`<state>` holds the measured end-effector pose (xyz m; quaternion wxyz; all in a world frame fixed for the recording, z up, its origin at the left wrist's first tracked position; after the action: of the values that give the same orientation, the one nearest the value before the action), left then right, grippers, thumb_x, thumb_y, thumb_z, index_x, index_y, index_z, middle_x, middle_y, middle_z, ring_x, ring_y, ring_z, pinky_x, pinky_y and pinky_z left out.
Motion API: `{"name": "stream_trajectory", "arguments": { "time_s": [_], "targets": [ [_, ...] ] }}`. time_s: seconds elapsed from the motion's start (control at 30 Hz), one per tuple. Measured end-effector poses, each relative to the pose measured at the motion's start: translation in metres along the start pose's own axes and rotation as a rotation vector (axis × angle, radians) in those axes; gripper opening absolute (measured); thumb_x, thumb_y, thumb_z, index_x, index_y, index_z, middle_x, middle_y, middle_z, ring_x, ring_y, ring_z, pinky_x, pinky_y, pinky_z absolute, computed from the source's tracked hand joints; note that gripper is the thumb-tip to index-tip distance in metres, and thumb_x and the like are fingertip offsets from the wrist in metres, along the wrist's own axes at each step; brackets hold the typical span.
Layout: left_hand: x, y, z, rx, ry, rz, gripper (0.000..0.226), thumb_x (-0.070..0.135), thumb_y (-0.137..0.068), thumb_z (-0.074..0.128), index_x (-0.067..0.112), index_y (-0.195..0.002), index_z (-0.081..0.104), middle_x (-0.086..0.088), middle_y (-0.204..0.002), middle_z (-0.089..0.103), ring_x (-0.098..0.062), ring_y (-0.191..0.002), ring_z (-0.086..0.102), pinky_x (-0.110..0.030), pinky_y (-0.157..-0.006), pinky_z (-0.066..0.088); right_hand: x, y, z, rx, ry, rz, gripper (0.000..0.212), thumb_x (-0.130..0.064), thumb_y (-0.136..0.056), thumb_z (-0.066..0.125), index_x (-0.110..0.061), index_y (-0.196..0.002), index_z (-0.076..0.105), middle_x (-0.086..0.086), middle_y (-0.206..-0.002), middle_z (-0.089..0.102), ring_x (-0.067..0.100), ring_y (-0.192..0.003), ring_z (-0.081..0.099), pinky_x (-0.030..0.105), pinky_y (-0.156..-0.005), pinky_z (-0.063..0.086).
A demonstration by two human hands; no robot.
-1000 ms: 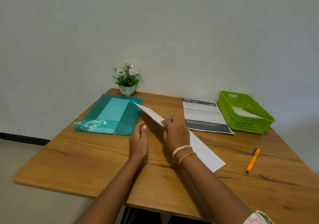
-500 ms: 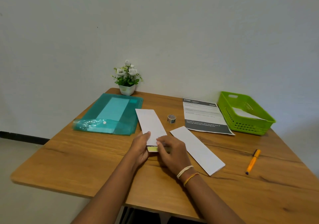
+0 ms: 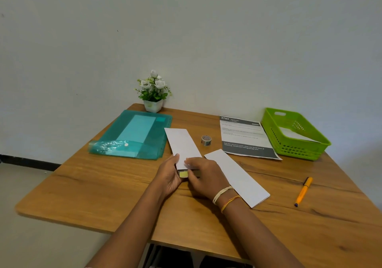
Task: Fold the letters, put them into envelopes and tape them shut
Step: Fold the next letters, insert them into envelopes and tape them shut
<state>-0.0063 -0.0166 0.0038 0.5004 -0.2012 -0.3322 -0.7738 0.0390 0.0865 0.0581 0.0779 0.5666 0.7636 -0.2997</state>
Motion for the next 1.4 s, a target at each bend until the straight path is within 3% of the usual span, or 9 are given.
{"name": "stream_trajectory", "arguments": {
  "time_s": [0.13, 0.3, 0.47, 0.53, 0.77, 0.9, 1.03, 1.2, 1.4],
  "targets": [
    [-0.001, 0.000, 0.003, -0.043, 0.046, -0.034, 0.037, 0.021, -0.103, 0.038, -0.001, -0.133, 0.043, -0.023, -0.119, 0.065, -0.035, -0.103, 0.066, -0.047, -0.075, 0.059, -0.001, -0.001, 0.000, -0.004, 0.038, -0.016, 0.029, -0.026, -0.091, 0.057, -0.019, -0.117, 0.068, 0.001, -0.117, 0.069, 0.016, -0.103, 0.063, 0.019, -0.088, 0.043],
    [0.000, 0.001, 0.004, -0.089, 0.034, -0.057, 0.039, 0.031, -0.103, 0.038, 0.006, -0.132, 0.046, -0.020, -0.119, 0.066, -0.035, -0.106, 0.066, -0.049, -0.082, 0.057, -0.003, -0.002, -0.001, 0.015, 0.101, -0.035, 0.030, -0.028, -0.092, 0.057, -0.018, -0.119, 0.067, 0.003, -0.116, 0.069, 0.019, -0.099, 0.065, 0.022, -0.086, 0.047],
    [-0.001, -0.002, -0.001, -0.025, -0.042, -0.041, 0.031, 0.026, -0.101, 0.046, 0.007, -0.125, 0.051, -0.017, -0.102, 0.073, -0.034, -0.093, 0.071, -0.045, -0.067, 0.059, -0.002, -0.003, -0.004, 0.000, 0.053, 0.005, 0.046, -0.043, -0.084, 0.063, -0.024, -0.125, 0.061, -0.003, -0.127, 0.063, 0.017, -0.110, 0.060, 0.023, -0.092, 0.045],
    [-0.002, -0.003, -0.002, -0.009, -0.061, -0.024, 0.033, 0.027, -0.101, 0.046, 0.007, -0.126, 0.051, -0.018, -0.101, 0.073, -0.033, -0.091, 0.071, -0.047, -0.072, 0.059, 0.002, -0.006, -0.002, -0.075, 0.096, 0.025, 0.054, -0.046, -0.081, 0.065, -0.024, -0.130, 0.056, -0.002, -0.133, 0.059, 0.019, -0.117, 0.056, 0.028, -0.097, 0.043],
    [-0.002, -0.002, 0.001, -0.096, -0.065, 0.001, 0.041, 0.035, -0.101, 0.042, 0.009, -0.132, 0.049, -0.018, -0.115, 0.069, -0.033, -0.103, 0.068, -0.046, -0.081, 0.059, -0.004, -0.003, 0.001, -0.118, 0.183, -0.037, 0.045, -0.033, -0.086, 0.057, -0.020, -0.129, 0.058, 0.003, -0.128, 0.063, 0.023, -0.111, 0.060, 0.029, -0.092, 0.049],
    [-0.002, -0.004, 0.003, -0.192, -0.059, 0.001, 0.048, 0.041, -0.102, 0.033, 0.011, -0.137, 0.046, -0.018, -0.127, 0.062, -0.037, -0.116, 0.060, -0.058, -0.095, 0.048, -0.004, -0.002, -0.002, -0.017, 0.224, -0.032, 0.035, -0.027, -0.094, 0.054, -0.018, -0.126, 0.060, 0.008, -0.121, 0.066, 0.025, -0.103, 0.064, 0.033, -0.089, 0.052],
    [-0.003, -0.005, 0.007, -0.244, 0.011, -0.073, 0.058, 0.054, -0.099, 0.032, 0.013, -0.136, 0.050, -0.020, -0.131, 0.059, -0.038, -0.119, 0.058, -0.060, -0.096, 0.046, -0.011, 0.003, -0.010, 0.146, 0.157, -0.083, 0.024, -0.019, -0.091, 0.058, -0.013, -0.110, 0.070, 0.010, -0.104, 0.072, 0.027, -0.088, 0.068, 0.035, -0.078, 0.057],
    [-0.002, -0.009, 0.013, -0.185, 0.190, -0.093, 0.059, 0.050, -0.087, 0.058, 0.006, -0.127, 0.057, -0.020, -0.110, 0.069, -0.033, -0.089, 0.069, -0.046, -0.081, 0.057, -0.018, 0.009, -0.012, 0.237, 0.073, -0.096, 0.019, -0.015, -0.082, 0.064, -0.012, -0.099, 0.072, 0.006, -0.093, 0.073, 0.020, -0.081, 0.068, 0.029, -0.072, 0.057],
    [-0.011, -0.011, 0.013, -0.121, 0.221, -0.127, 0.051, 0.043, -0.082, 0.070, 0.008, -0.117, 0.061, -0.017, -0.090, 0.072, -0.031, -0.076, 0.072, -0.045, -0.068, 0.058, -0.017, 0.003, -0.014, 0.235, 0.134, -0.041, 0.025, -0.023, -0.086, 0.065, -0.017, -0.109, 0.070, 0.005, -0.106, 0.072, 0.021, -0.092, 0.067, 0.030, -0.080, 0.054]
  ]
}}
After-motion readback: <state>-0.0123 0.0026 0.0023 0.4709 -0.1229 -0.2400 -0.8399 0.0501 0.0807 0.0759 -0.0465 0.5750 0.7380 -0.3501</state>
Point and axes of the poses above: each hand's wrist, its own y-axis away from the middle knuckle, its own z-axis out of the palm, x = y × z, the point moved 6 cm from there along -y, towards the middle knuckle
